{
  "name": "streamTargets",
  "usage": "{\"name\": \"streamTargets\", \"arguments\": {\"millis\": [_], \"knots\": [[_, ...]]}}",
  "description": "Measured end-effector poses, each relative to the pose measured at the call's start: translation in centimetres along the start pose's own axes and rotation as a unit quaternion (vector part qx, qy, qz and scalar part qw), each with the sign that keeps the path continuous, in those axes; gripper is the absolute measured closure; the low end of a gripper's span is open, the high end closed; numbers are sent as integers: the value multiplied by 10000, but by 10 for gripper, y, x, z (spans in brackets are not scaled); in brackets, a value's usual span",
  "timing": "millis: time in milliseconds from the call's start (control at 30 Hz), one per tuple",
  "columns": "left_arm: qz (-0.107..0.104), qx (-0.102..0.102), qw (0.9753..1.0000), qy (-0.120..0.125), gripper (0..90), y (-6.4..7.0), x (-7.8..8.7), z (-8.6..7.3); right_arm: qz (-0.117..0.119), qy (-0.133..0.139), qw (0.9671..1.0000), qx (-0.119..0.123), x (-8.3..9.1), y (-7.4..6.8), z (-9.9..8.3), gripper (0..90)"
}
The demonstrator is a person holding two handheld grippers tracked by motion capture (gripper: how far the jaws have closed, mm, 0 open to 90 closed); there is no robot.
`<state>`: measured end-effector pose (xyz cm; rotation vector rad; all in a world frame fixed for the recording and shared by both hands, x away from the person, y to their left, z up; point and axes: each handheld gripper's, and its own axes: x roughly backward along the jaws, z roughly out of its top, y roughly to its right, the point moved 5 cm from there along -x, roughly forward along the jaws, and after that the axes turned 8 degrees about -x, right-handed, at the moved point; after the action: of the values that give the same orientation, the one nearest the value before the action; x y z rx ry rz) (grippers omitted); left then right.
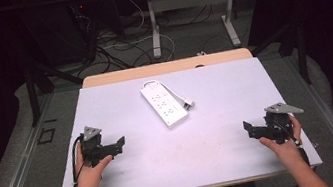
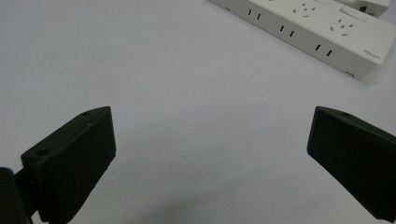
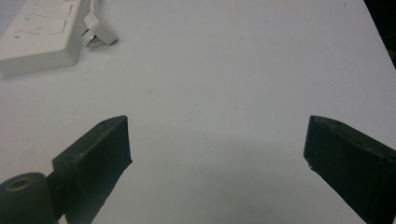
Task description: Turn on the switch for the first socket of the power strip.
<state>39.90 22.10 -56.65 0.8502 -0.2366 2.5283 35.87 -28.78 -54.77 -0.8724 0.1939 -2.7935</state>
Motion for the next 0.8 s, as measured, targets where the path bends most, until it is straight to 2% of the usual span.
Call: {"name": "streamTargets", "arguments": {"millis": [100, 433, 667, 800], "knots": [[14, 75, 10000, 42, 11, -2, -1, -1, -29, 13, 10000, 37, -1, 1, 0, 67], [69, 145, 9999, 7, 11, -6, 0, -3, 18, -42, 10000, 65, -2, 1, -1, 67], [81, 141, 9999, -27, 11, -8, 0, -4, -42, -32, 10000, -21, -4, 1, -2, 68], [69, 154, 9999, -9, 11, -7, -1, -3, -15, -58, 10000, 29, -4, 1, -2, 68]]}}
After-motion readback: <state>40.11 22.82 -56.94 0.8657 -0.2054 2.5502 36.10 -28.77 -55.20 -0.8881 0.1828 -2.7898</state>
